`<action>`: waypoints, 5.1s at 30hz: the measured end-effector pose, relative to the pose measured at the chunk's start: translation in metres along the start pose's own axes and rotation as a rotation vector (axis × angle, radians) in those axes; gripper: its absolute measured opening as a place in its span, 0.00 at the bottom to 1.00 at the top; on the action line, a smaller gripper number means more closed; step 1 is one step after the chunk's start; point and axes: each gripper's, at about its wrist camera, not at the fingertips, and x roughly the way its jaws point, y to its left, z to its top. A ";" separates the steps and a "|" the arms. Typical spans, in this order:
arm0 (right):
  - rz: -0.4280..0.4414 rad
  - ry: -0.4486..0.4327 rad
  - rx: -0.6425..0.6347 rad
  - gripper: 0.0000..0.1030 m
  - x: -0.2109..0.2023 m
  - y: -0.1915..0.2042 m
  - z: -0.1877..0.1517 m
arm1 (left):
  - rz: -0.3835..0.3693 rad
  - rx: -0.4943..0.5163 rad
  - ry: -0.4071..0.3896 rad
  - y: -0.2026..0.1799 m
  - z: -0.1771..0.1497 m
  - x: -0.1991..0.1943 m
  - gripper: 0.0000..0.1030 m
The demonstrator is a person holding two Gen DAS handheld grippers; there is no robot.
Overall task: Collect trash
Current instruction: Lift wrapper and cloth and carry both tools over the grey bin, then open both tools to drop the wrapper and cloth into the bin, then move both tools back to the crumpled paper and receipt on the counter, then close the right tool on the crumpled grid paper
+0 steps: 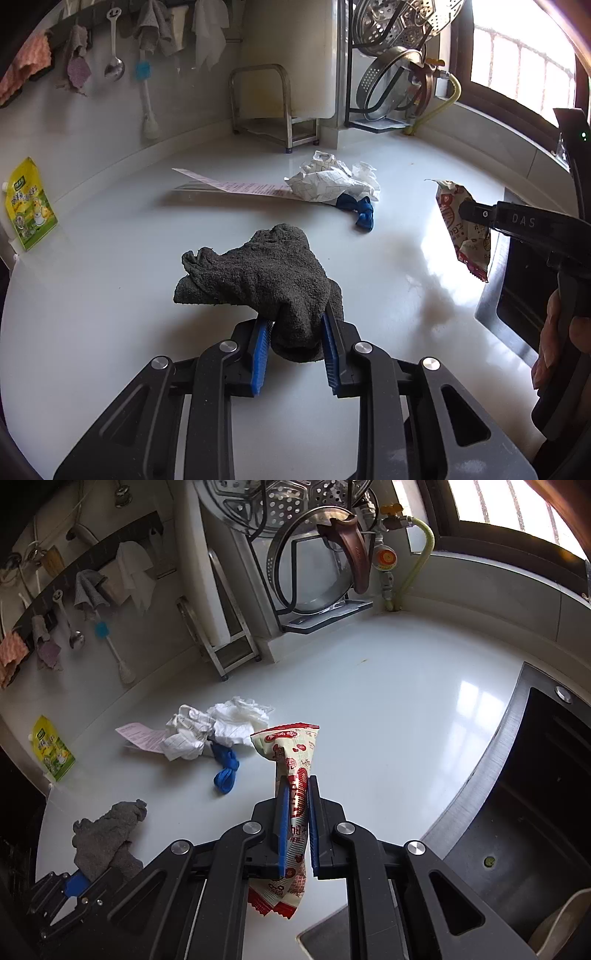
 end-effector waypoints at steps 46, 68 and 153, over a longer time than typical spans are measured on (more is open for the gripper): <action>-0.078 0.015 -0.206 0.09 -0.182 0.067 -0.272 | -0.038 -0.001 0.055 -0.010 -0.201 -0.122 0.25; -0.043 0.118 -0.204 0.10 -0.147 0.057 -0.290 | -0.063 -0.019 0.163 -0.017 -0.216 -0.089 0.31; 0.015 -0.055 -0.373 0.79 0.063 0.111 0.030 | 0.124 -0.191 -0.121 0.103 0.032 0.013 0.94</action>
